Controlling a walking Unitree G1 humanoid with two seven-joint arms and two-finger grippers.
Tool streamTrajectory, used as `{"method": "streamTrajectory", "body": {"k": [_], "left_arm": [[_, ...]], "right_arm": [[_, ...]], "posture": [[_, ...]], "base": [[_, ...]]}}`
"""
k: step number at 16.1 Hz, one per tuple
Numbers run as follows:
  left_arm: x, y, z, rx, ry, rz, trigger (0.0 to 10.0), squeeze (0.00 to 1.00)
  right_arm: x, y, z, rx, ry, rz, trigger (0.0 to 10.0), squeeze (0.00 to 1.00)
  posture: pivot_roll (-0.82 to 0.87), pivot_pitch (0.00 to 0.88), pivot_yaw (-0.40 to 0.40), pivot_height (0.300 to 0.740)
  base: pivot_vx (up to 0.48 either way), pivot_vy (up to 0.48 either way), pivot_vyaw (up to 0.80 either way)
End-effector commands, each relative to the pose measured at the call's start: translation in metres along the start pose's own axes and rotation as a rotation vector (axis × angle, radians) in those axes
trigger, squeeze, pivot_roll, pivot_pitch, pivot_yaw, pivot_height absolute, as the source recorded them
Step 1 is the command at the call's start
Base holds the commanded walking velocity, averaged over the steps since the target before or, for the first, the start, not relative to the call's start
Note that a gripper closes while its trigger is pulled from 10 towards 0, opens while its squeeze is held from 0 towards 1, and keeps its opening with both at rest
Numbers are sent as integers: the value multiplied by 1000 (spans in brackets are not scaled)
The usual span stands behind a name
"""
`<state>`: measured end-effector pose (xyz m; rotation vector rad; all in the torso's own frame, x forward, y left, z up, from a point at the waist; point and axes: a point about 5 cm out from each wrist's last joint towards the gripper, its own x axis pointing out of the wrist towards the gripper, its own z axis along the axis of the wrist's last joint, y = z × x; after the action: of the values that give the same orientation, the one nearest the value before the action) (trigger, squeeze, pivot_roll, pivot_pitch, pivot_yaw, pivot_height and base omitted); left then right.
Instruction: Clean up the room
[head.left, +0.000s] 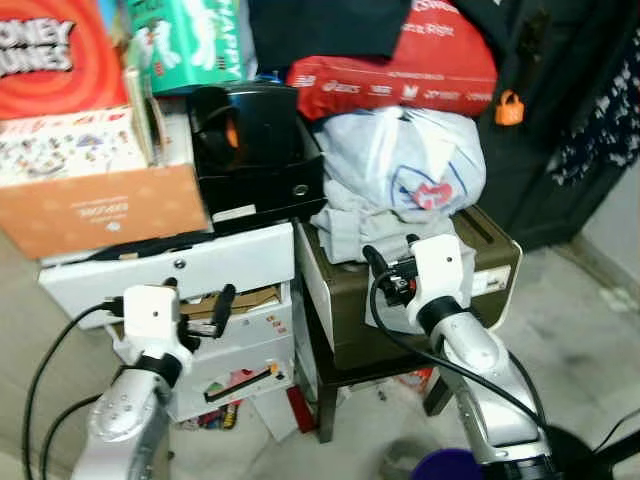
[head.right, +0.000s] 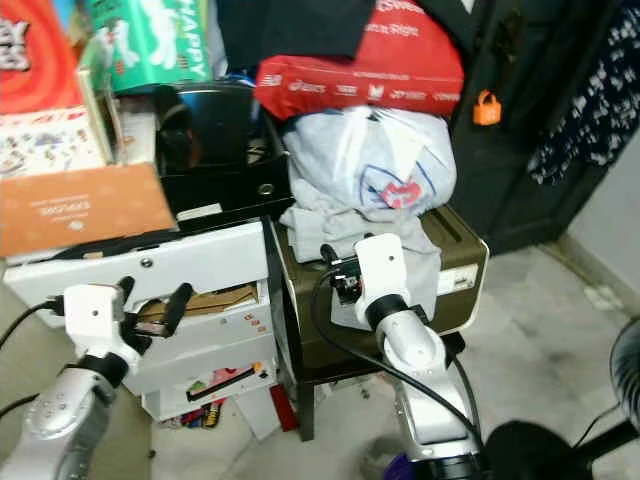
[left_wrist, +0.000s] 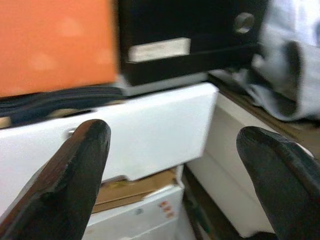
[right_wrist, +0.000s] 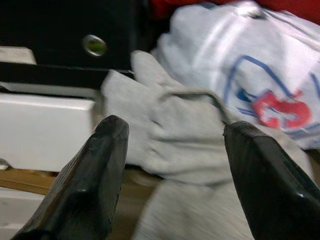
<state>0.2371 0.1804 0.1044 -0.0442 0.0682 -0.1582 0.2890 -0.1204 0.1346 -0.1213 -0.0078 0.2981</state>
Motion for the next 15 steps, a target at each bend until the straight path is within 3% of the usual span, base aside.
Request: {"method": "streamTrajectory", "body": {"k": [1, 8, 10, 12, 15], "left_arm": [[2, -1, 1, 11, 0, 0, 10000, 0], [3, -2, -1, 6, 13, -4, 10000, 0], [6, -5, -9, -2, 70, -34, 10000, 0], [18, -7, -21, 17, 128, -62, 10000, 0], [36, -6, -34, 36, 202, -62, 10000, 0]], "right_arm": [[0, -4, 1, 0, 0, -16, 10000, 0], [-1, -3, -2, -3, 14, -9, 10000, 0], [2, 1, -15, 39, 100, -1, 10000, 0], [15, 12, -33, 86, 210, 22, 10000, 0], [31, 29, -42, 106, 265, 55, 10000, 0]], "posture": [[-173, 0, -31, 740], [-177, 0, -29, 740], [-172, 0, -29, 740], [-168, 0, -29, 740], [-185, 0, -18, 740]], "base": [[0, 0, 0], [0, 0, 800], [0, 0, 659], [0, 0, 0], [0, 0, 0]]}}
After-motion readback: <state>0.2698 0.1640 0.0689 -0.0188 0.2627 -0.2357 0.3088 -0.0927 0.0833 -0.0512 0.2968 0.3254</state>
